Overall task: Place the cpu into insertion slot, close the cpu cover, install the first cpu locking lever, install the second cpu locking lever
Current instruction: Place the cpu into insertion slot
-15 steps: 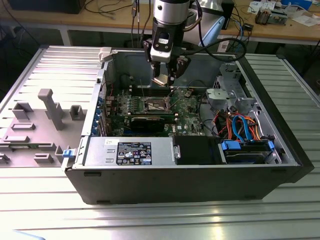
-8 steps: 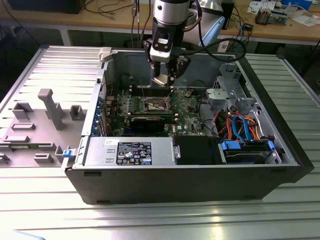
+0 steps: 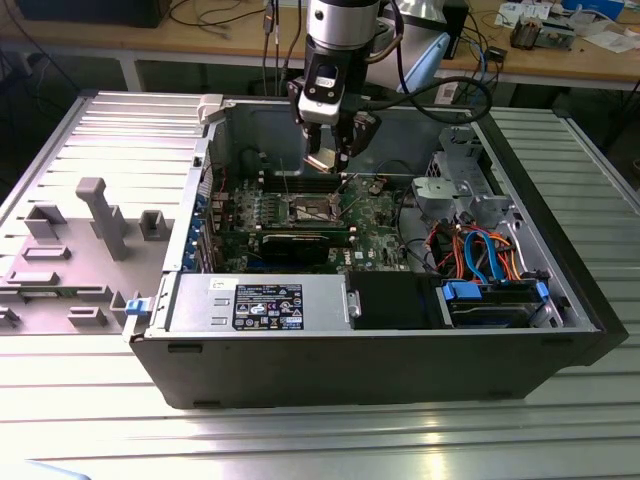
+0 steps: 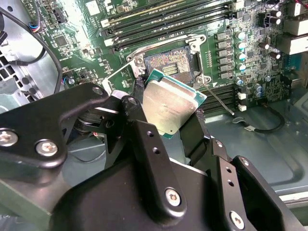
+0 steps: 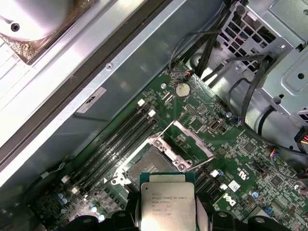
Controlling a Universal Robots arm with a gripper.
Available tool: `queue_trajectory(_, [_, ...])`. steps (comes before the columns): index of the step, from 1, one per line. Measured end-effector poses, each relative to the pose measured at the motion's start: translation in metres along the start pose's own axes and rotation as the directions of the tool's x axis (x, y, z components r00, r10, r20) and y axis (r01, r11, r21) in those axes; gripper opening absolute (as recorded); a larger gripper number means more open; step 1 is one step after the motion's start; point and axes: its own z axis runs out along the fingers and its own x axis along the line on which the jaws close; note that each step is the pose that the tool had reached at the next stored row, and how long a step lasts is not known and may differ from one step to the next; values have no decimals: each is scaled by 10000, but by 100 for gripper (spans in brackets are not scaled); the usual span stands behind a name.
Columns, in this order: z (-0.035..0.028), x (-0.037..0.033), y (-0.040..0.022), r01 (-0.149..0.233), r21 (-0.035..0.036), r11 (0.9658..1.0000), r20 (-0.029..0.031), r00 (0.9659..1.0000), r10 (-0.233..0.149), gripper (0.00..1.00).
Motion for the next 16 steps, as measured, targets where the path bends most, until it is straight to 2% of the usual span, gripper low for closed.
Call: queue_trajectory(16, [0,0,0,-240,-4,9997,5,9997,240,55])
